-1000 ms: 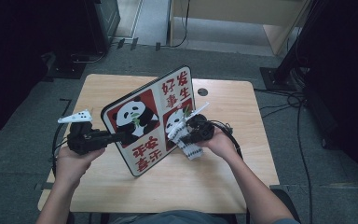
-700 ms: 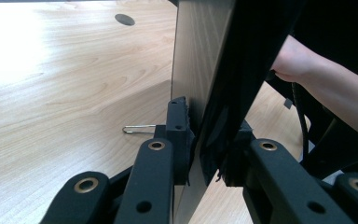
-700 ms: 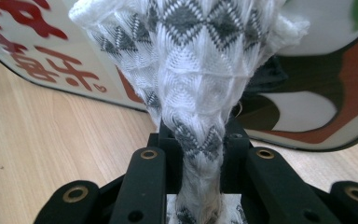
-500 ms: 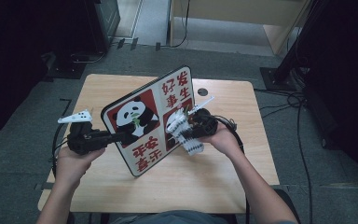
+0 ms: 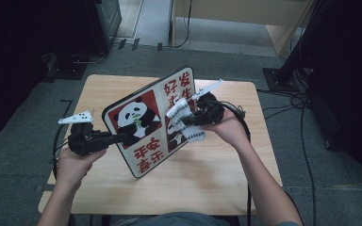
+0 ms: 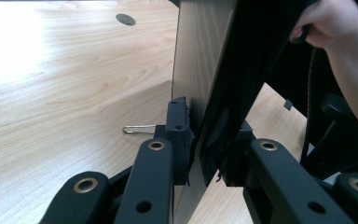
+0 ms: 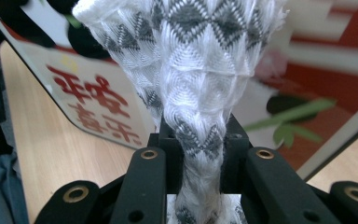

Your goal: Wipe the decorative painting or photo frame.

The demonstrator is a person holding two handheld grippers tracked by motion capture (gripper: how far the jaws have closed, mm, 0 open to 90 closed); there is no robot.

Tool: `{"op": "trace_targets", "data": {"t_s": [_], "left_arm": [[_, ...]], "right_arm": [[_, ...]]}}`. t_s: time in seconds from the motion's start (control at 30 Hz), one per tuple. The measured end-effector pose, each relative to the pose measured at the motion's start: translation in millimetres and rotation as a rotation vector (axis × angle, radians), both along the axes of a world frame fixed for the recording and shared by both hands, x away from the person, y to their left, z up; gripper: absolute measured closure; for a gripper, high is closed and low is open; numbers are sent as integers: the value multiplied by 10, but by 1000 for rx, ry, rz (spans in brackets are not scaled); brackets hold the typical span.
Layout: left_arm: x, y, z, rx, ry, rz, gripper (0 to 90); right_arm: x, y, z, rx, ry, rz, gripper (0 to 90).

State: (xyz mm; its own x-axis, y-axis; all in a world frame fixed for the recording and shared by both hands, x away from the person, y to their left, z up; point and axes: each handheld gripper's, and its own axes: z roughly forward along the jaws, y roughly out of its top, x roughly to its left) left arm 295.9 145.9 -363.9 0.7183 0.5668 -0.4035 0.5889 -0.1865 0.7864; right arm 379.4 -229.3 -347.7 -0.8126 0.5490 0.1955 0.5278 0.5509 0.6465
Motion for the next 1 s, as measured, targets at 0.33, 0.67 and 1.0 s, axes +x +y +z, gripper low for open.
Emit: {"op": "trace_targets", "data": {"t_s": [0.33,0.67,1.0], "left_arm": [[-4,2,-8,-10,4,9,776],[2,3,-7,-6,0,4,778],[9,8,-9,-9,2,0,779]], "right_arm": [[13,126,396,33,-60,39,770],[128,265,678,52,-131,65,770],[186,408,718,96,-168,68,769]]}}
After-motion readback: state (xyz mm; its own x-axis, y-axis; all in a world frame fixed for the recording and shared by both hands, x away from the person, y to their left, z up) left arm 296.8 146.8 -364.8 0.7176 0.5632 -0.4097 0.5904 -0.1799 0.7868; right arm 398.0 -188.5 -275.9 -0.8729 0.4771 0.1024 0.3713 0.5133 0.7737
